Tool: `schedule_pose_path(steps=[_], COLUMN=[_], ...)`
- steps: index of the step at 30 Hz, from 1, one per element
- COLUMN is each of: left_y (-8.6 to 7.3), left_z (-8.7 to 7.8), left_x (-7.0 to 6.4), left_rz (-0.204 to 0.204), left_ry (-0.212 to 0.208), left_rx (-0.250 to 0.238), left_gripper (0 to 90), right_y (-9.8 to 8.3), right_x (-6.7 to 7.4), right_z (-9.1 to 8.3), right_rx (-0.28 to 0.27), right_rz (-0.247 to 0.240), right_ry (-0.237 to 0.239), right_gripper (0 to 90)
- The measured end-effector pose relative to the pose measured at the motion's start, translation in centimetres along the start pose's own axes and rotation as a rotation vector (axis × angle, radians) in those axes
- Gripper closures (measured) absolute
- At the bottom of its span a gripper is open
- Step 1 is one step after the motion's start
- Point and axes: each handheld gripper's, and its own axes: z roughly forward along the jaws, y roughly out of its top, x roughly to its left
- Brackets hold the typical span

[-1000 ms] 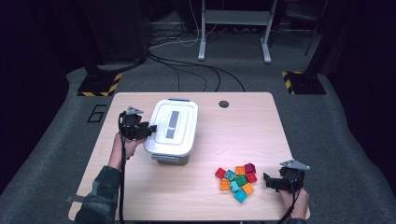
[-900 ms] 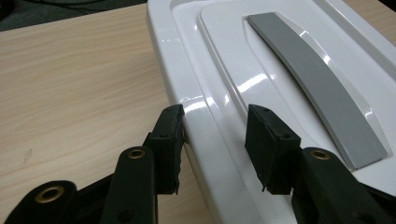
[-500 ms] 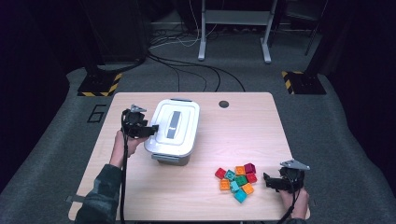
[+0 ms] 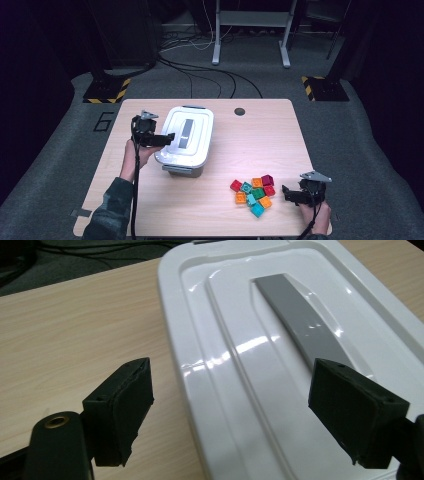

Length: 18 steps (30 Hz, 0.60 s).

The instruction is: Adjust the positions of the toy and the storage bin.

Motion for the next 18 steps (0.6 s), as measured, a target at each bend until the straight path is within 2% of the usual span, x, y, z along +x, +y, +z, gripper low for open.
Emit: schedule_pose_path(steps=[10, 12, 18], left_y=[0.6, 0.6, 0.7], left_z=[1.1, 1.6, 2.1], left_x=[-2.2, -2.5, -3.1], left_rz=[0.058, 0.059, 0.063], left_ry=[-0.019, -0.022, -0.052], left_rx=[0.009, 0.017, 0.014], left_gripper=[18.9, 21.9, 23.3], right_y=[0.0, 0.0, 0.0], right_x=[0.0, 0.0, 0.0], right_z=[0.0, 0.0, 0.0], right_rx=[0.000, 0.000, 0.000], right_rz=[0.000, 0.000, 0.000], right_ry=[0.000, 0.000, 0.001], right_gripper=[1.7, 1.7, 1.7])
